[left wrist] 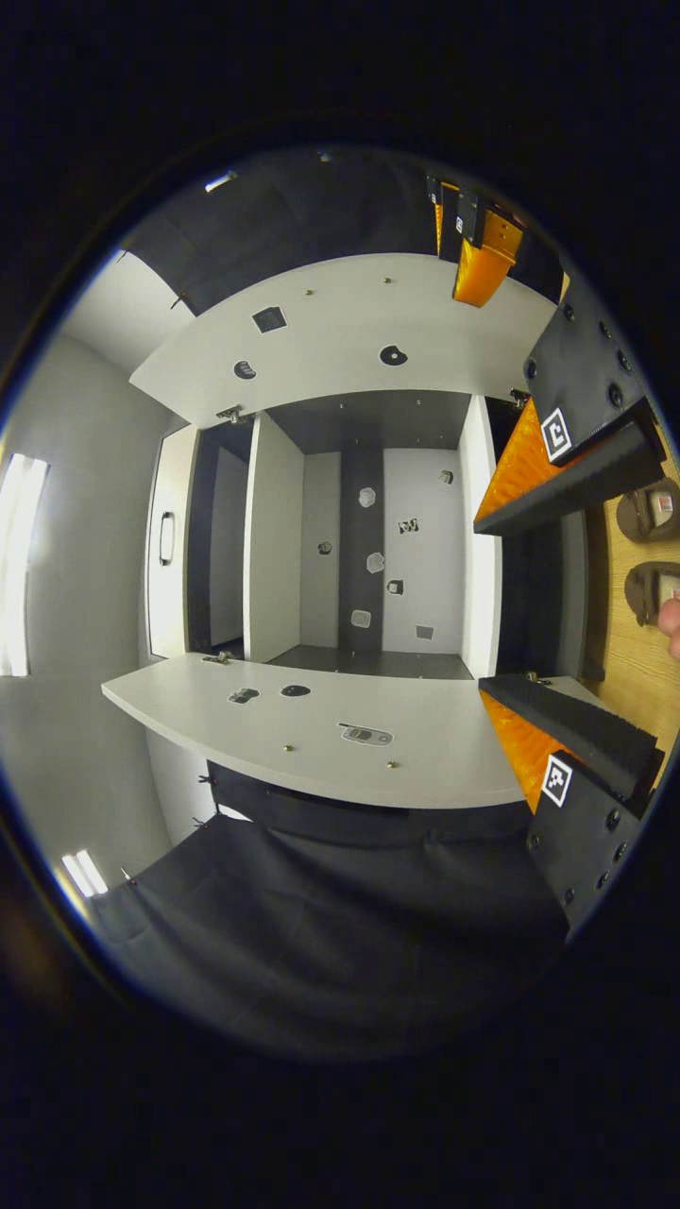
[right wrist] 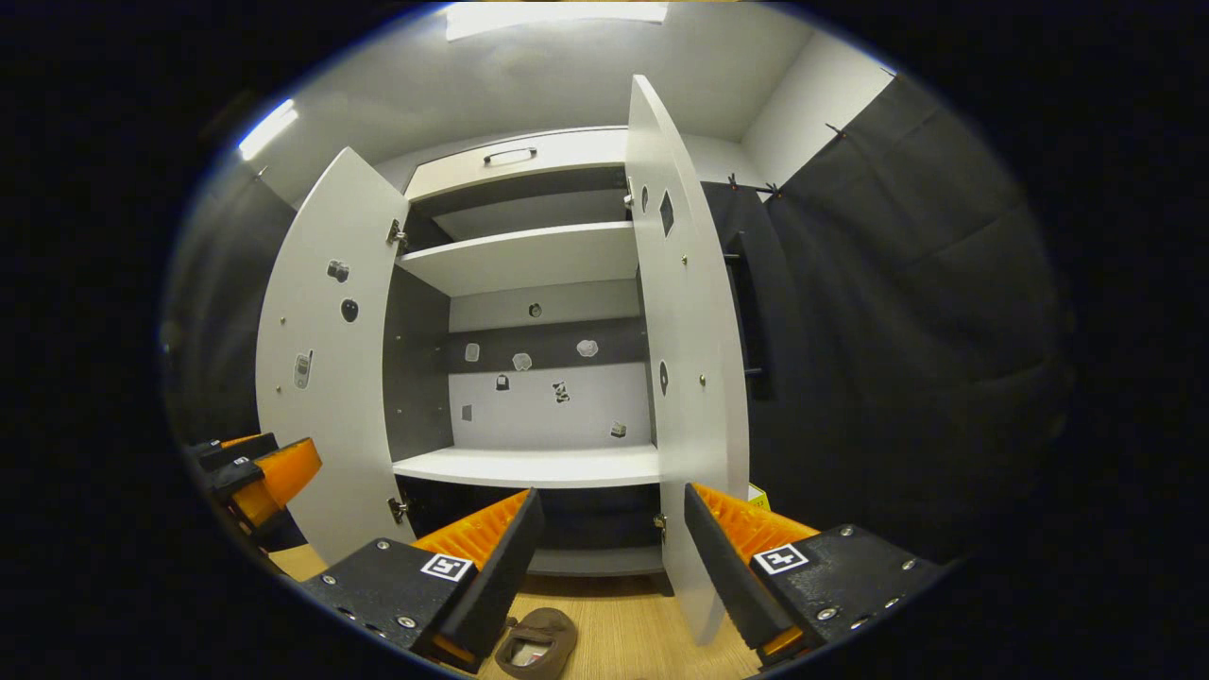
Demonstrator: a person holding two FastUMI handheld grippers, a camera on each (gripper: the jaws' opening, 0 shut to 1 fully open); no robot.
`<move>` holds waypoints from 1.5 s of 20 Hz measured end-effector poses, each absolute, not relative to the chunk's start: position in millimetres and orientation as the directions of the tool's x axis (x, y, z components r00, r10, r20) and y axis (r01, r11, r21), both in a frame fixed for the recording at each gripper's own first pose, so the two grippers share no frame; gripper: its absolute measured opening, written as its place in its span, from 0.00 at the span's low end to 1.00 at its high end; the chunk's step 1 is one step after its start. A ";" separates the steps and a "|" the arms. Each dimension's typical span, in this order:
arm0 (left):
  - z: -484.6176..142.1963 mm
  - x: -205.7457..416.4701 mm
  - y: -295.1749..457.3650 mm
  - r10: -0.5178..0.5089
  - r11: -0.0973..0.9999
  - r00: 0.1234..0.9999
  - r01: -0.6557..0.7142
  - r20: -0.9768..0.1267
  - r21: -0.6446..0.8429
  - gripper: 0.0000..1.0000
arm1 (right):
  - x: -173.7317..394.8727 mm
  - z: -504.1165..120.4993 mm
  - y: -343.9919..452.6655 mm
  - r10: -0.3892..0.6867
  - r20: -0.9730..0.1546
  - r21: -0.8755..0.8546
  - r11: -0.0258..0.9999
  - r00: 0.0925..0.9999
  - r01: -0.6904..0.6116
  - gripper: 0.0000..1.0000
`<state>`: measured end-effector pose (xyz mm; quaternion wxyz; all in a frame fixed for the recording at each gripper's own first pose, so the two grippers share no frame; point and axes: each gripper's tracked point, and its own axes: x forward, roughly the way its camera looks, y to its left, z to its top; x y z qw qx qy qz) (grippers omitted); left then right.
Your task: Grab one shoe with the right hand and put it into the shoe cabinet, grab the other shoe with the left hand and put it into the shoe cabinet; then close the right door with the right hand and the left door with the left hand.
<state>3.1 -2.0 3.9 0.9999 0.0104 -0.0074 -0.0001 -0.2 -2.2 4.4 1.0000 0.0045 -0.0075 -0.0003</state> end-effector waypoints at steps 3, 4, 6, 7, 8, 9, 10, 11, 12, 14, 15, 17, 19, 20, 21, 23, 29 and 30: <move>2.4 2.4 -2.4 0.000 1.000 1.000 0.000 0.012 0.020 0.97 | 0.8 5.7 -2.5 0.001 0.019 0.008 1.000 1.000 -0.001 0.92; 3.0 2.3 -2.5 0.000 1.000 1.000 0.000 0.012 0.019 0.97 | 3.0 8.3 -2.2 0.001 0.026 0.004 1.000 1.000 -0.002 0.92; 2.3 2.4 -1.5 0.001 1.000 1.000 -0.001 0.009 0.022 0.95 | 8.5 17.3 -1.5 0.005 0.049 0.003 1.000 0.999 -0.005 0.92; 2.1 1.7 -1.0 0.002 1.000 1.000 -0.002 0.009 0.024 0.94 | 12.3 22.4 -0.1 0.011 0.060 0.005 1.000 0.998 -0.011 0.92; 2.5 1.5 -1.9 0.001 1.000 1.000 -0.001 0.009 0.023 0.96 | 16.8 23.7 2.3 0.020 0.066 0.005 1.000 0.998 -0.020 0.92; 3.1 1.0 -1.7 0.002 1.000 1.000 -0.002 0.009 0.023 0.99 | 21.5 22.9 5.0 0.031 0.066 0.002 1.000 0.997 -0.031 0.92; 3.3 -0.3 -1.1 0.002 1.000 1.000 -0.003 0.010 0.023 0.94 | 26.0 18.1 7.9 0.039 0.048 -0.004 0.999 0.998 -0.039 0.92; 3.1 -0.6 -0.9 0.004 1.000 1.000 -0.004 0.011 0.025 0.94 | 30.2 9.9 11.1 0.050 0.022 -0.011 0.999 0.999 -0.050 0.92; 4.2 -3.4 0.4 0.007 1.000 1.000 -0.007 0.012 0.027 0.94 | 34.7 -0.2 16.1 0.064 -0.006 -0.017 0.998 0.998 -0.064 0.92; 5.3 -4.5 2.0 0.011 0.999 1.000 -0.011 0.013 0.037 0.96 | 42.9 -29.4 26.4 0.089 -0.076 -0.027 0.995 0.993 -0.092 0.92; 6.2 -5.6 4.7 0.017 0.999 1.000 -0.018 0.014 0.046 0.98 | 47.2 -48.9 31.7 0.099 -0.124 -0.027 0.994 0.987 -0.103 0.92; 7.9 -7.9 9.6 0.030 0.998 0.999 -0.031 0.019 0.056 0.94 | 52.4 -97.2 46.6 0.137 -0.241 -0.005 0.990 0.961 -0.143 0.93; 9.1 -9.3 13.3 0.038 0.998 0.999 -0.039 0.025 0.052 0.94 | 55.2 -148.0 61.2 0.171 -0.337 0.028 0.985 0.926 -0.171 0.93; 9.7 -10.3 16.7 0.046 0.998 0.999 -0.047 0.026 0.050 0.94 | 56.3 -175.7 64.6 0.168 -0.392 0.028 0.985 0.904 -0.171 0.93; 9.1 -11.8 19.4 0.051 0.997 0.998 -0.053 0.025 0.049 0.96 | 54.2 -203.8 64.6 0.162 -0.450 0.016 0.985 0.878 -0.174 0.93; 7.9 -13.5 23.0 0.060 0.997 0.998 -0.061 0.022 0.040 0.94 | 48.6 -251.1 64.9 0.147 -0.537 -0.026 0.981 0.831 -0.190 0.93; 3.8 -15.4 35.0 0.084 0.996 0.996 -0.084 0.013 0.027 0.94 | 33.1 -334.1 72.5 0.114 -0.679 -0.120 0.957 0.725 -0.263 0.93; 3.8 -14.9 37.1 0.088 0.996 0.996 -0.089 0.013 0.025 0.97 | 33.3 -344.6 70.8 0.099 -0.697 -0.138 0.953 0.710 -0.268 0.93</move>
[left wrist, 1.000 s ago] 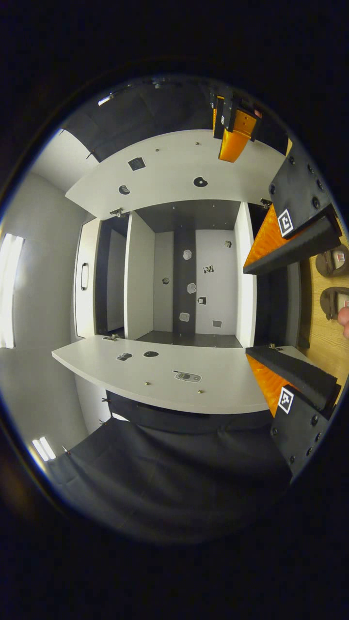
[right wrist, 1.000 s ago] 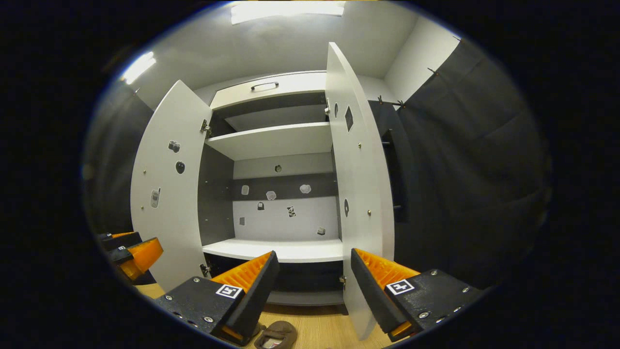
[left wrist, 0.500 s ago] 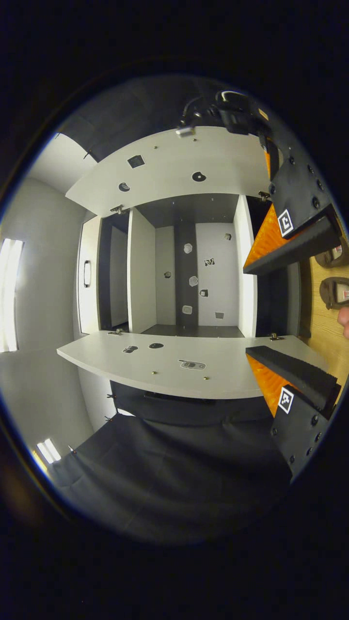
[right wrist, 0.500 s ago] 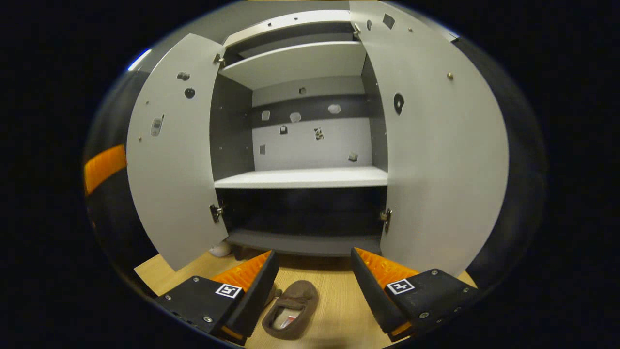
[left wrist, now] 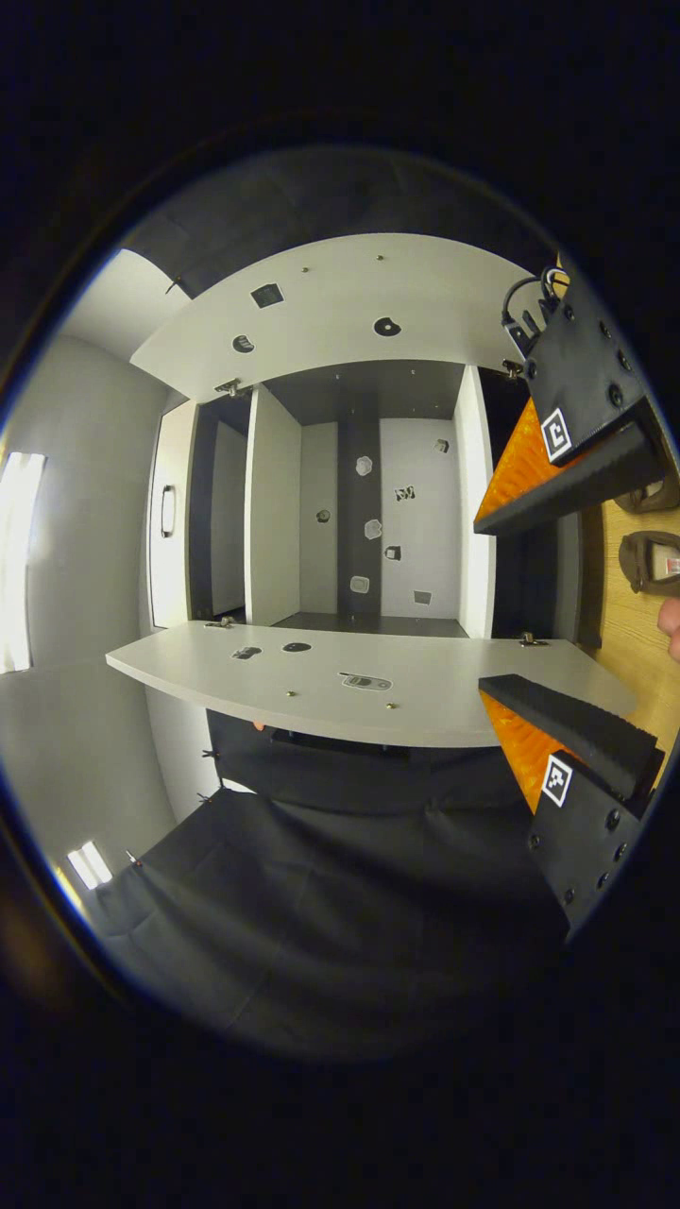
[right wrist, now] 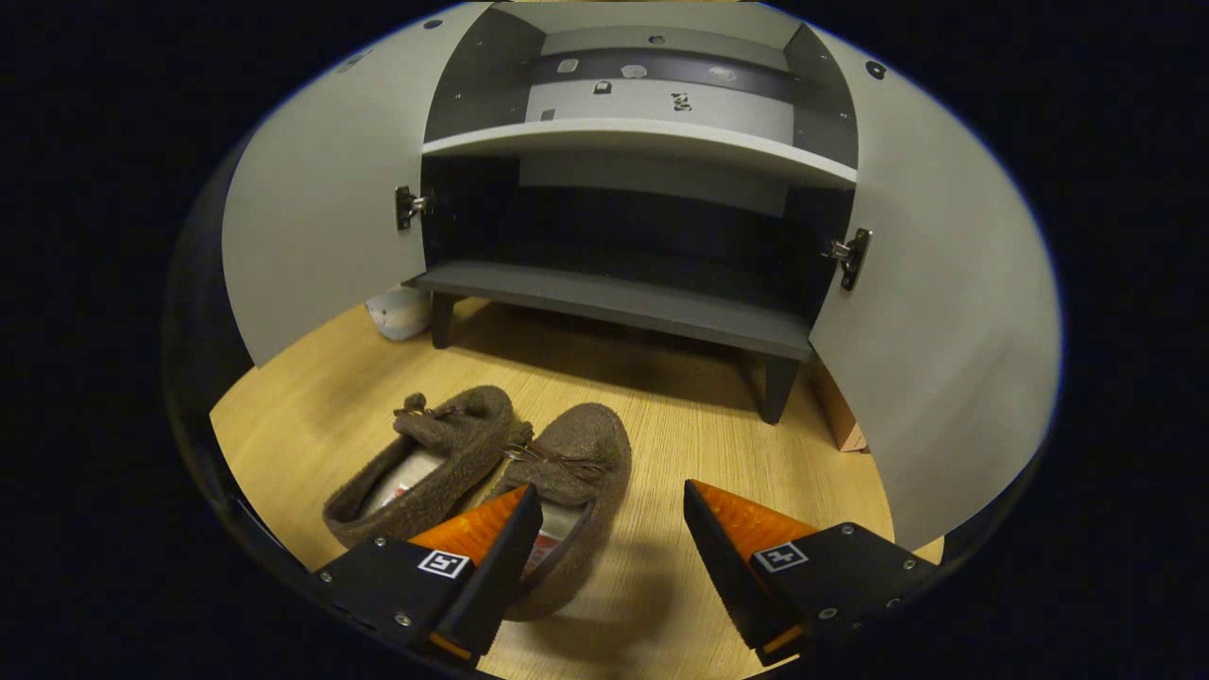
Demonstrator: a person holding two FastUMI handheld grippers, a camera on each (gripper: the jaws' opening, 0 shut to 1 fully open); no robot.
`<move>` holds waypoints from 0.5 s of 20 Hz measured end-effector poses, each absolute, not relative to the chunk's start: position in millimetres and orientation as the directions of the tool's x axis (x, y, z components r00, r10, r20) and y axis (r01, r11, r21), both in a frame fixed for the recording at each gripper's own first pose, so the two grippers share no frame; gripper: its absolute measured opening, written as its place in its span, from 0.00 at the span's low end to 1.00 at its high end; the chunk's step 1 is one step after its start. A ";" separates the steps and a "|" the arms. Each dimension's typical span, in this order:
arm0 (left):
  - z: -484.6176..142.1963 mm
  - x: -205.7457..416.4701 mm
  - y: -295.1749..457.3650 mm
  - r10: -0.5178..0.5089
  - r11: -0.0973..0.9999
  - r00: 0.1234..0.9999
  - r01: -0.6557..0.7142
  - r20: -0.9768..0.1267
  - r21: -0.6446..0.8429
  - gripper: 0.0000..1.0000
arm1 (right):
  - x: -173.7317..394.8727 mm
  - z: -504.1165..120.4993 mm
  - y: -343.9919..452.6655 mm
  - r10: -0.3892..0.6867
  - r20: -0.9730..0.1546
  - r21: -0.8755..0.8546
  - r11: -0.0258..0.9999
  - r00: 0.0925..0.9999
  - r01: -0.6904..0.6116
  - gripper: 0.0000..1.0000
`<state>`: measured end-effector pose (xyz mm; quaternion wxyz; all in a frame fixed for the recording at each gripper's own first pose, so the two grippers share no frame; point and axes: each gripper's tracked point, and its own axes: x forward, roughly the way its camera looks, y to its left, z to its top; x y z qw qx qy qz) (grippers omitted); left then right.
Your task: Grab one shoe with the right hand and put it into the shoe cabinet, grab the other shoe with the left hand and put it into the shoe cabinet; then close the right door with the right hand and the left door with the left hand.
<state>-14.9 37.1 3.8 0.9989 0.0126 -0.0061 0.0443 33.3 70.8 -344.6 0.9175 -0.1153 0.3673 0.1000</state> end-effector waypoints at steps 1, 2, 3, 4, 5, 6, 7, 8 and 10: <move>3.9 -15.1 39.8 0.093 0.995 0.996 -0.094 0.015 0.023 0.94 | 34.0 -352.2 67.6 0.083 -0.712 -0.150 0.952 0.697 -0.267 0.94; 4.4 -16.1 42.6 0.099 0.995 0.995 -0.099 0.017 0.021 0.97 | 36.4 -358.4 65.5 0.070 -0.720 -0.158 0.952 0.690 -0.261 0.94; 4.5 -17.4 44.2 0.104 0.994 0.994 -0.105 0.018 0.020 0.94 | 40.4 -364.1 63.7 0.059 -0.724 -0.163 0.953 0.687 -0.254 0.94; 4.1 -17.1 47.0 0.110 0.994 0.994 -0.110 0.018 0.019 0.97 | 44.7 -370.2 63.1 0.056 -0.725 -0.163 0.955 0.686 -0.249 0.95; 4.7 -17.6 50.8 0.117 0.993 0.993 -0.117 0.019 0.019 0.97 | 50.8 -377.7 58.1 0.032 -0.730 -0.186 0.952 0.683 -0.243 0.95; 5.2 -16.9 53.6 0.122 0.992 0.992 -0.123 0.021 0.017 0.97 | 57.3 -386.5 53.3 0.012 -0.736 -0.207 0.948 0.677 -0.241 0.94; 5.3 -16.1 55.4 0.126 0.992 0.992 -0.126 0.021 0.014 0.94 | 61.9 -394.7 52.7 0.005 -0.745 -0.205 0.950 0.667 -0.236 0.94; 5.8 -16.5 57.1 0.130 0.991 0.991 -0.130 0.020 0.012 0.95 | 67.5 -401.6 55.3 0.008 -0.751 -0.188 0.956 0.661 -0.225 0.93; 5.0 -18.9 61.5 0.140 0.990 0.990 -0.140 0.022 0.013 0.94 | 77.9 -411.1 57.4 0.012 -0.746 -0.170 0.963 0.666 -0.208 0.87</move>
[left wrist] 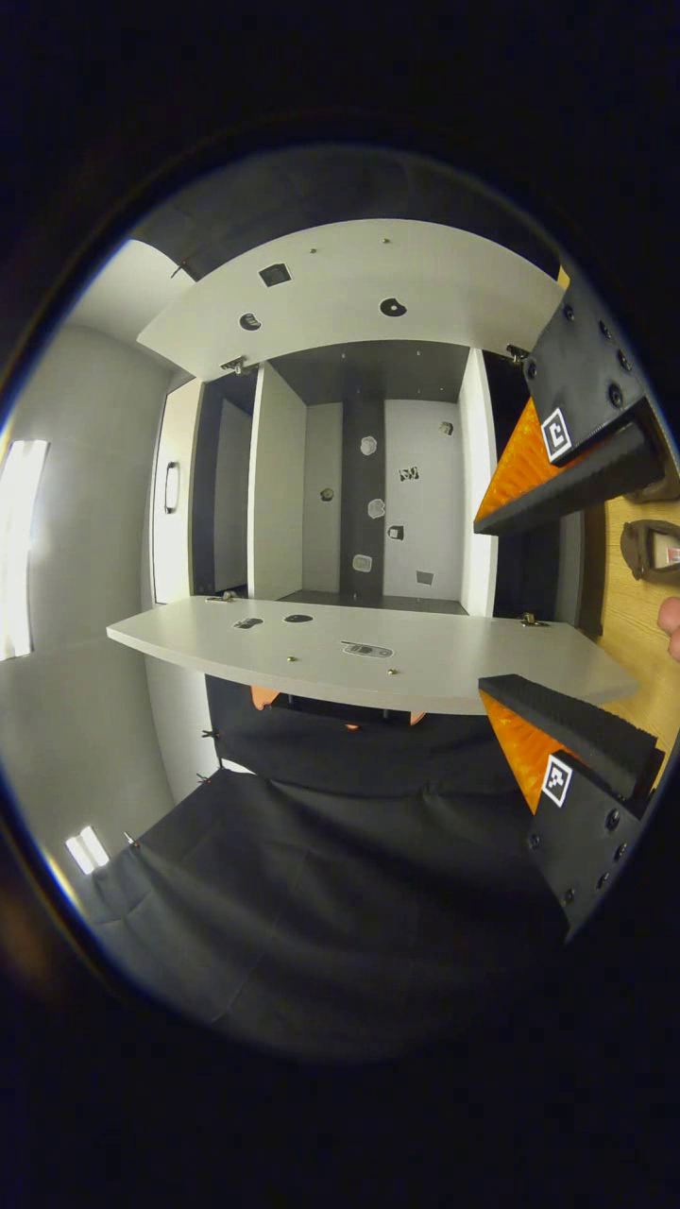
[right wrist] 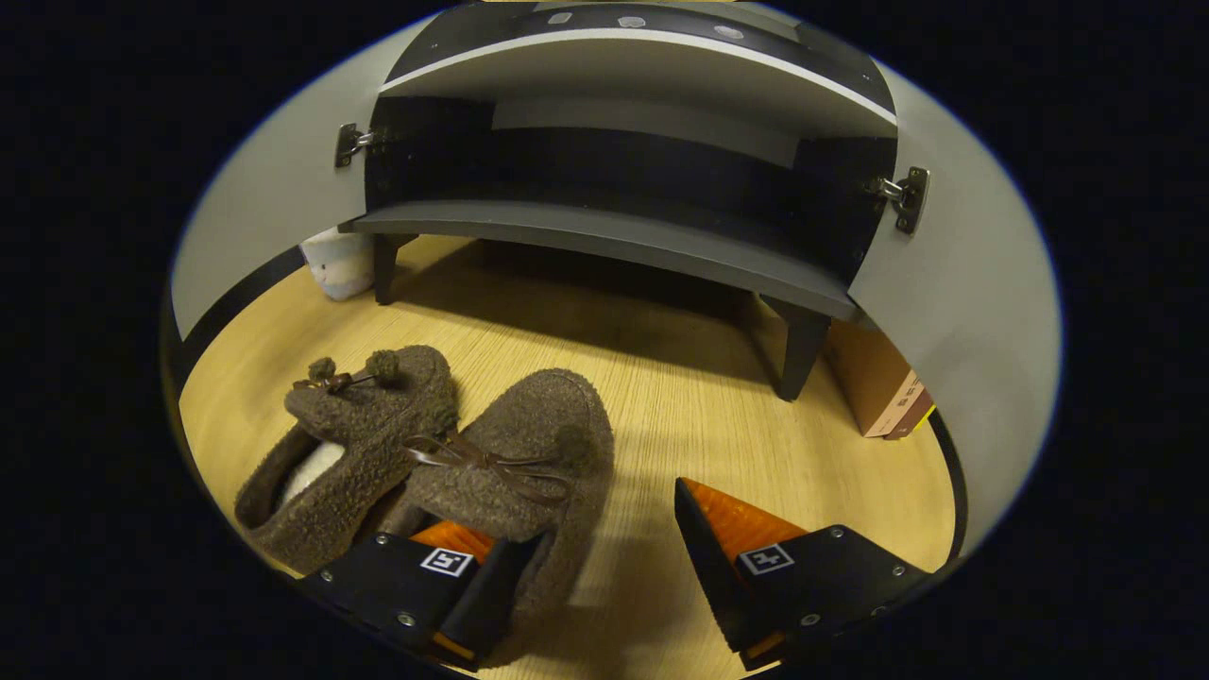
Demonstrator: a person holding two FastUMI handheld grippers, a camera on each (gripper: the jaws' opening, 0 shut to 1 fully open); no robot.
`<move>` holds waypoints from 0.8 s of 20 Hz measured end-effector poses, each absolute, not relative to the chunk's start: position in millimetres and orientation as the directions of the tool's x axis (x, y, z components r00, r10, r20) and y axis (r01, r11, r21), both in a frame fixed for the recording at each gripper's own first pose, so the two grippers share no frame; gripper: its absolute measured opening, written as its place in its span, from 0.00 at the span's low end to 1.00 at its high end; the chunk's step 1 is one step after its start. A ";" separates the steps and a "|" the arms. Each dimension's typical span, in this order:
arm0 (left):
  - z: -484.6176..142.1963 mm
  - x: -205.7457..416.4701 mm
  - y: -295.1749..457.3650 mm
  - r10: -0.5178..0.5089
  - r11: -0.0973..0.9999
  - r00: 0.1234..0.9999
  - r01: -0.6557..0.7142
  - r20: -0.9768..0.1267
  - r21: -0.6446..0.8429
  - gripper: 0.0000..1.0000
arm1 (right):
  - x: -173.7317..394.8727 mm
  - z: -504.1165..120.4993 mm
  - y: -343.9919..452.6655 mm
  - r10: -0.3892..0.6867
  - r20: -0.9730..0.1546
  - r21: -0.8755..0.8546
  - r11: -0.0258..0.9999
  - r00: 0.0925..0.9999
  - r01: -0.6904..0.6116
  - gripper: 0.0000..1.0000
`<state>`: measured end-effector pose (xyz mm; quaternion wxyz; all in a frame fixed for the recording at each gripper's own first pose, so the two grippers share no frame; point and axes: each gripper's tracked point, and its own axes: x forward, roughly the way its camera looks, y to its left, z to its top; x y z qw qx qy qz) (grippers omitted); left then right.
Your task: Grab one shoe with the right hand and put it into the shoe cabinet, grab the other shoe with the left hand and put it into the shoe cabinet; then close the right door with the right hand and the left door with the left hand.
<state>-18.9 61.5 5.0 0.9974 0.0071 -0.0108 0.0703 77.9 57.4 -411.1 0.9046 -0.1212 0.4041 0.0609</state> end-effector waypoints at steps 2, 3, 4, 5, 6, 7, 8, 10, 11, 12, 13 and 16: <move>4.5 -20.0 65.9 0.154 0.988 0.988 -0.154 0.021 0.020 0.96 | 83.3 -417.1 62.1 0.032 -0.728 -0.156 0.965 0.685 -0.210 0.80; 4.2 -19.5 68.9 0.162 0.986 0.987 -0.162 0.021 0.024 0.93 | 83.5 -418.0 65.7 0.043 -0.722 -0.146 0.966 0.690 -0.213 0.76; 3.7 -19.4 71.3 0.168 0.985 0.986 -0.168 0.021 0.026 0.97 | 83.6 -420.0 68.6 0.059 -0.719 -0.138 0.964 0.693 -0.226 0.66; 3.3 -19.2 72.7 0.172 0.985 0.985 -0.173 0.020 0.026 1.00 | 82.7 -420.7 72.3 0.080 -0.716 -0.124 0.963 0.694 -0.238 0.63; 3.2 -19.2 73.9 0.175 0.984 0.984 -0.175 0.019 0.024 0.97 | 81.3 -420.9 76.4 0.098 -0.717 -0.109 0.962 0.691 -0.249 0.51; 2.5 -19.3 74.7 0.178 0.984 0.984 -0.178 0.018 0.024 0.97 | 83.1 -418.6 76.0 0.087 -0.709 -0.118 0.964 0.700 -0.239 0.44; 2.6 -18.4 75.3 0.179 0.983 0.984 -0.180 0.019 0.023 0.94 | 84.5 -417.1 75.5 0.080 -0.702 -0.126 0.964 0.708 -0.235 0.30; 0.4 -18.9 73.4 0.176 0.984 0.984 -0.177 0.015 0.018 1.00 | 84.8 -413.4 70.4 0.058 -0.693 -0.157 0.961 0.719 -0.229 0.14; -0.6 -18.8 72.7 0.173 0.985 0.985 -0.173 0.014 0.016 0.97 | 81.5 -411.7 69.4 0.059 -0.696 -0.159 0.960 0.715 -0.233 0.10; -0.9 -19.6 72.5 0.172 0.985 0.985 -0.172 0.015 0.016 0.94 | 80.2 -405.5 68.7 0.065 -0.689 -0.157 0.959 0.722 -0.236 0.08; -2.0 -18.0 70.9 0.169 0.985 0.986 -0.169 0.013 0.018 0.94 | 79.8 -396.9 68.3 0.074 -0.671 -0.153 0.960 0.738 -0.235 0.08; -6.7 -16.7 65.5 0.157 0.987 0.988 -0.157 0.004 0.018 0.94 | 82.4 -347.2 66.5 0.088 -0.592 -0.151 0.965 0.801 -0.217 0.07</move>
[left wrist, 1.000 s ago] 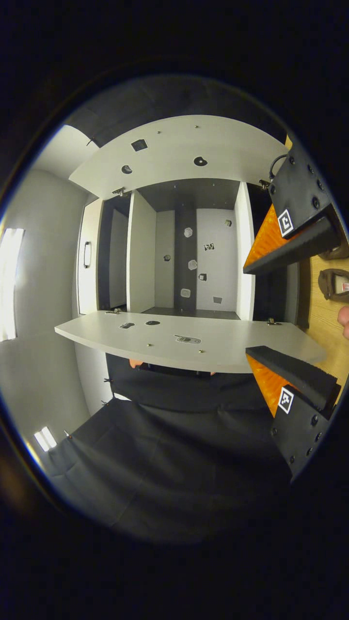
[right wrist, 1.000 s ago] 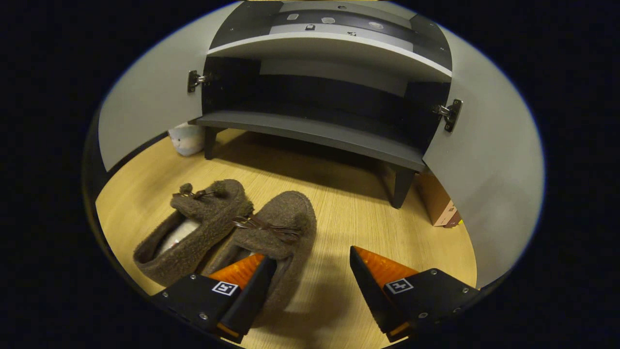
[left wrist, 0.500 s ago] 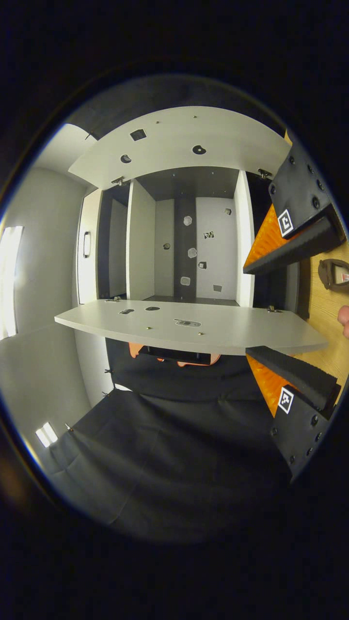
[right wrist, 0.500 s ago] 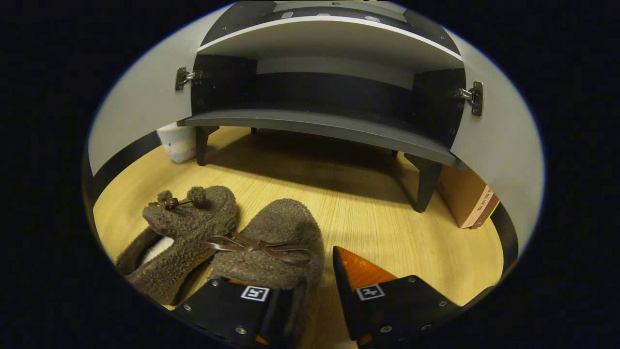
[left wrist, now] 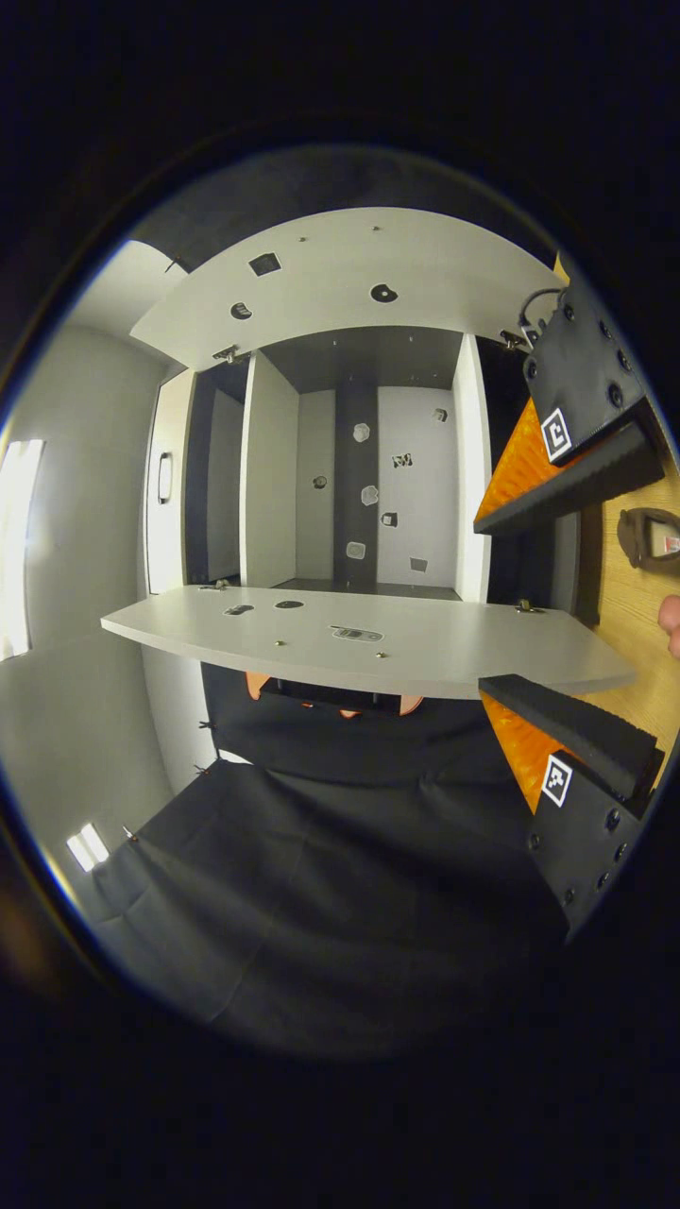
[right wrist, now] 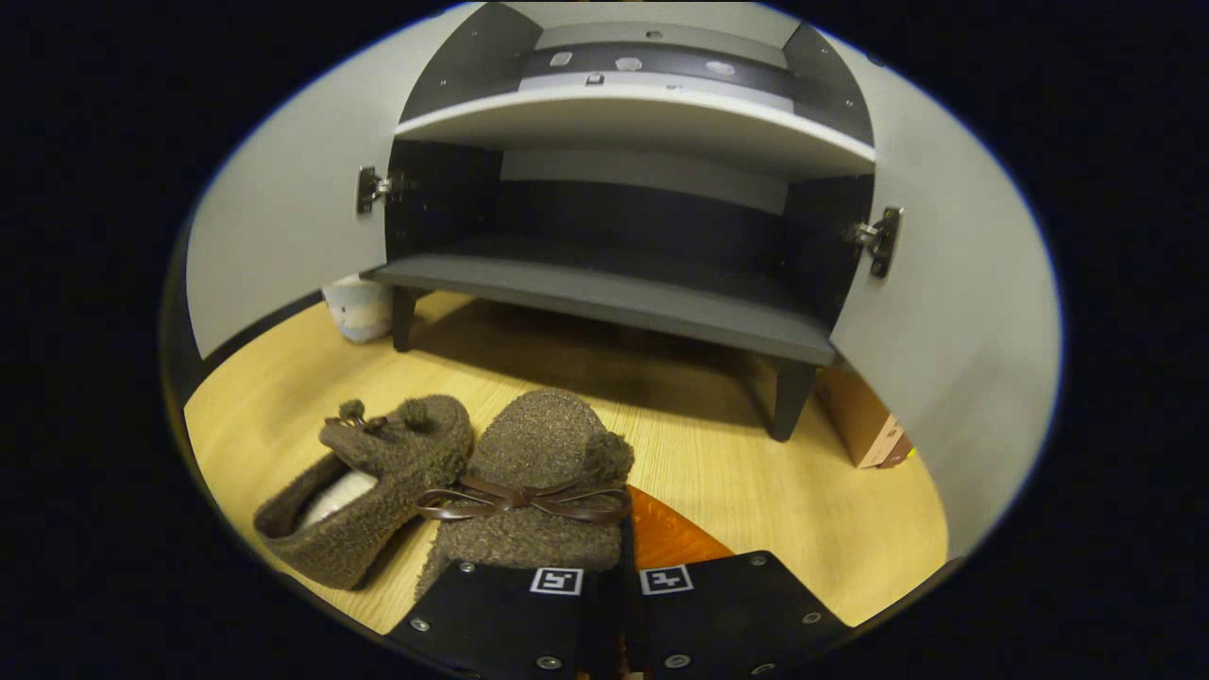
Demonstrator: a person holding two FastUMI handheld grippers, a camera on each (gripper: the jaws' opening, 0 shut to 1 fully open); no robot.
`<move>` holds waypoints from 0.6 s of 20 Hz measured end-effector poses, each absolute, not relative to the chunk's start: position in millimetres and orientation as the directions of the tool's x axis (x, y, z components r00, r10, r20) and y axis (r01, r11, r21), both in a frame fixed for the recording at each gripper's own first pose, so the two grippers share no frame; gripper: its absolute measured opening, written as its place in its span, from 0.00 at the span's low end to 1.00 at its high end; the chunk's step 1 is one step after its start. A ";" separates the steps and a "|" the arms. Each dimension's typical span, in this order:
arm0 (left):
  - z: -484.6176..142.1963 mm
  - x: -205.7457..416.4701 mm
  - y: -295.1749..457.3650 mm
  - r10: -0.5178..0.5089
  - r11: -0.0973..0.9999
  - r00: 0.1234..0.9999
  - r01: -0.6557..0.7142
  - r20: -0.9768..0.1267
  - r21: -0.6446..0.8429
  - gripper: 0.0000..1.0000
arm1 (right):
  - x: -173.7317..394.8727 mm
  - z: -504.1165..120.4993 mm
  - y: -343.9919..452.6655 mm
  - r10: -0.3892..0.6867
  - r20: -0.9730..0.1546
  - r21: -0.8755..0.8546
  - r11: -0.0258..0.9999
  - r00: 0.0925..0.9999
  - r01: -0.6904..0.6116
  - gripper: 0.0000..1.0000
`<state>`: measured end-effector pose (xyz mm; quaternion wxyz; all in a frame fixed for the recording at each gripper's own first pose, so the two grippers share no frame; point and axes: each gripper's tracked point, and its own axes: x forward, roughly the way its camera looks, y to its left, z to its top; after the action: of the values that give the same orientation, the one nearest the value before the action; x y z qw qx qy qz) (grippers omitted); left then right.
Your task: Grab one shoe with the right hand and put it into the shoe cabinet, grab the other shoe with the left hand and put it into the shoe cabinet; then close the right door with the right hand and the left door with the left hand.
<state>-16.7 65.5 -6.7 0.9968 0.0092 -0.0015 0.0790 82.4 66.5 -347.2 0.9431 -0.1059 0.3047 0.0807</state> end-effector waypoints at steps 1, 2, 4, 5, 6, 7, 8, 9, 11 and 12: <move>-8.3 -15.8 63.1 0.150 0.989 0.989 -0.150 0.001 0.014 0.94 | 81.7 -326.2 65.7 0.091 -0.564 -0.151 0.966 0.821 -0.210 0.08; -9.4 -15.0 60.1 0.142 0.990 0.990 -0.142 -0.002 0.010 0.94 | 81.0 -301.0 63.2 0.085 -0.536 -0.155 0.968 0.840 -0.197 0.08; -12.6 -12.8 53.6 0.128 0.992 0.992 -0.128 -0.006 0.008 0.94 | 76.9 -263.0 64.1 0.090 -0.501 -0.133 0.975 0.861 -0.180 0.07; -14.7 -12.5 51.2 0.120 0.993 0.993 -0.120 -0.010 0.005 0.94 | 79.7 -245.4 66.8 0.093 -0.485 -0.118 0.978 0.870 -0.171 0.07; -16.3 -12.0 47.3 0.112 0.994 0.994 -0.112 -0.014 0.001 0.94 | 79.9 -226.3 70.9 0.096 -0.463 -0.109 0.981 0.881 -0.164 0.08; -17.3 -11.9 44.2 0.103 0.995 0.995 -0.103 -0.016 -0.003 0.94 | 83.2 -204.2 71.8 0.094 -0.439 -0.108 0.982 0.893 -0.157 0.07; -17.9 -12.1 40.9 0.096 0.995 0.995 -0.096 -0.022 -0.002 0.94 | 88.4 -183.3 71.9 0.090 -0.417 -0.115 0.982 0.904 -0.151 0.07; -19.0 -12.3 39.9 0.092 0.996 0.995 -0.092 -0.027 0.004 0.94 | 95.2 -161.3 71.4 0.090 -0.389 -0.123 0.981 0.917 -0.148 0.07; -16.8 -15.5 34.8 0.079 0.997 0.997 -0.079 -0.024 0.011 0.97 | 114.4 -119.7 66.6 0.078 -0.347 -0.136 0.982 0.935 -0.132 0.07; -15.5 -16.1 33.9 0.077 0.997 0.997 -0.076 -0.021 0.016 0.97 | 124.3 -101.5 66.6 0.074 -0.339 -0.124 0.985 0.938 -0.123 0.07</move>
<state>-16.1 33.9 -15.5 0.9992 0.0074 0.0109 0.0382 124.3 66.6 -101.5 0.9817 -0.0719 0.1692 0.0503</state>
